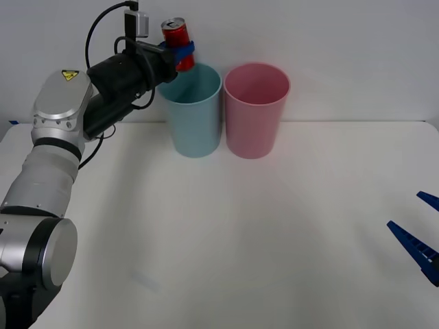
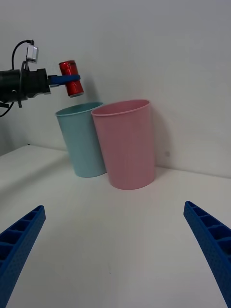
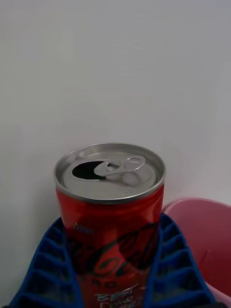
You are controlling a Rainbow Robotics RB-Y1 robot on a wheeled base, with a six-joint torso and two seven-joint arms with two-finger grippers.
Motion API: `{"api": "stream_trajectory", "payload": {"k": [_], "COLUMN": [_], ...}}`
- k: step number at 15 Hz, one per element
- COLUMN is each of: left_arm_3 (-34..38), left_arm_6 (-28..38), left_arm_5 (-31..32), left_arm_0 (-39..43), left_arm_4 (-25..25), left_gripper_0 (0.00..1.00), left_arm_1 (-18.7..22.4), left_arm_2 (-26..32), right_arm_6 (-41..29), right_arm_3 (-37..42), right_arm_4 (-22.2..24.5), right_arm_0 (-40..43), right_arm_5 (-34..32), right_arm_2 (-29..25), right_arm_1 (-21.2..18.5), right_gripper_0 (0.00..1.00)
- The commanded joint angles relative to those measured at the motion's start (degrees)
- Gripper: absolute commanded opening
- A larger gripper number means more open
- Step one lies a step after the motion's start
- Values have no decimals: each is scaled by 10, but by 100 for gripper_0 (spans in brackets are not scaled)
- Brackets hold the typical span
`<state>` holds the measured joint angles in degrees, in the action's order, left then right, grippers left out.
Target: Grasp the object on the table and drop it into the matching bin: aluminum can to the light blue bin, PET bottle to the pink bin.
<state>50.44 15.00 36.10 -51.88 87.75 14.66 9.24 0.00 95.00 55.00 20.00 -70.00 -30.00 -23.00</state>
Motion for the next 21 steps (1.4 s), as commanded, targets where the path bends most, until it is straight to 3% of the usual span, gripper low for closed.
{"api": "stream_trajectory", "payload": {"k": [1, 10, 21], "left_arm_3": [0, 17, 294], "left_arm_6": [-4, -17, -23], "left_arm_5": [0, 11, 23], "left_arm_0": [0, 22, 267], "left_arm_4": [-5, -40, -116], "left_gripper_0": [100, 100, 100], "left_arm_1": [0, 5, 7], "left_arm_2": [-4, -4, 26], "right_arm_6": [0, 0, 0], "right_arm_3": [0, 0, 0], "right_arm_4": [0, 0, 0], "right_arm_0": [0, 0, 0], "right_arm_5": [0, 0, 0], "right_arm_2": [0, 0, 0], "right_arm_1": [0, 0, 0], "right_gripper_0": [100, 100, 100]}}
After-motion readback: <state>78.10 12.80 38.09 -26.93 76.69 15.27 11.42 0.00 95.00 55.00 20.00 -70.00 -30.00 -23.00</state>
